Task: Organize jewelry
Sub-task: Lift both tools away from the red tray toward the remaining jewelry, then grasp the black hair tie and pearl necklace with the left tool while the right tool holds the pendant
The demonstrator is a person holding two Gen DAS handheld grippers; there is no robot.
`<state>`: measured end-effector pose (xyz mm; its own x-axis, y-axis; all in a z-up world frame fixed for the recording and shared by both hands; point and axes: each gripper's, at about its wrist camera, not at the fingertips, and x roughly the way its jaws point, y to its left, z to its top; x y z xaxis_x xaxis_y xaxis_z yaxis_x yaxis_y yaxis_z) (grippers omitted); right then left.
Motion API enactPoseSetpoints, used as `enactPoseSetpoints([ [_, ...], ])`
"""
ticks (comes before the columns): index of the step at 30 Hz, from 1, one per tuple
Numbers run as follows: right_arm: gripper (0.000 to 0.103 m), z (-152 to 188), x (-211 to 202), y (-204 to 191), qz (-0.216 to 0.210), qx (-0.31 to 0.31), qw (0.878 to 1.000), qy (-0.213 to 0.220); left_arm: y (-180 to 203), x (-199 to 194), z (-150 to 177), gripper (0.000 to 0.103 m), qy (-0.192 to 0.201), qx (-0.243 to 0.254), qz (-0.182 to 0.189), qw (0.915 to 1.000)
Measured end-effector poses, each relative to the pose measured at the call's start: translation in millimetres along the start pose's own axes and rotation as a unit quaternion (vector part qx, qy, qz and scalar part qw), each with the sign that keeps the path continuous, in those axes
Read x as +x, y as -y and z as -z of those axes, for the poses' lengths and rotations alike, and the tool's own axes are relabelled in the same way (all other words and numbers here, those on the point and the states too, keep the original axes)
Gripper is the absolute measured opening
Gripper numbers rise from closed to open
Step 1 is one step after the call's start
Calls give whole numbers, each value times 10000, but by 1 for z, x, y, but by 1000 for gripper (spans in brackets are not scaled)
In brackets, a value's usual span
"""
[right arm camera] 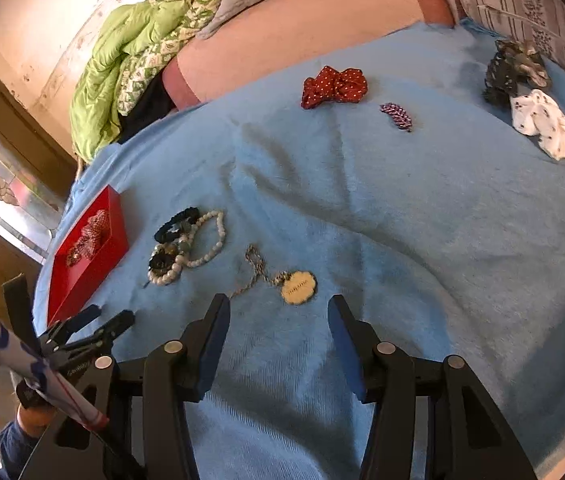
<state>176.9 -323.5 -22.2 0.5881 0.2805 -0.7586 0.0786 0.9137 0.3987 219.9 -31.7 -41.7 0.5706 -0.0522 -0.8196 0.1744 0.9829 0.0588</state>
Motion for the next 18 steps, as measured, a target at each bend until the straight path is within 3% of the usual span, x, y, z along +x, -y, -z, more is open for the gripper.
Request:
enactPoseSetpoints([
  [7,71,-10,35,-15,400,201,9988,-203,-4,3,-2,103,9,21,58,10000],
  [11,80,-9,55,-43,1170,-351,9922,-228,-4,4,-2,103,9,31,76,10000],
  [14,67,0,58,-52,1672,-751,9829,-195,-4,4,-2,103,15,42,77,10000],
  [15,54,1,56,-49,1681,-741,9828,-191,-4,4,-2,103,17,43,75,10000],
  [16,34,0,52,-42,1722,-665,9826,-181,-4,4,-2,103,23,45,78,10000],
  [17,27,0,47,-34,1696,-572,9837,-187,-4,4,-1,103,31,40,81,10000],
  [18,26,-1,44,-27,1600,-497,9856,-211,-4,4,-1,103,36,36,83,10000],
])
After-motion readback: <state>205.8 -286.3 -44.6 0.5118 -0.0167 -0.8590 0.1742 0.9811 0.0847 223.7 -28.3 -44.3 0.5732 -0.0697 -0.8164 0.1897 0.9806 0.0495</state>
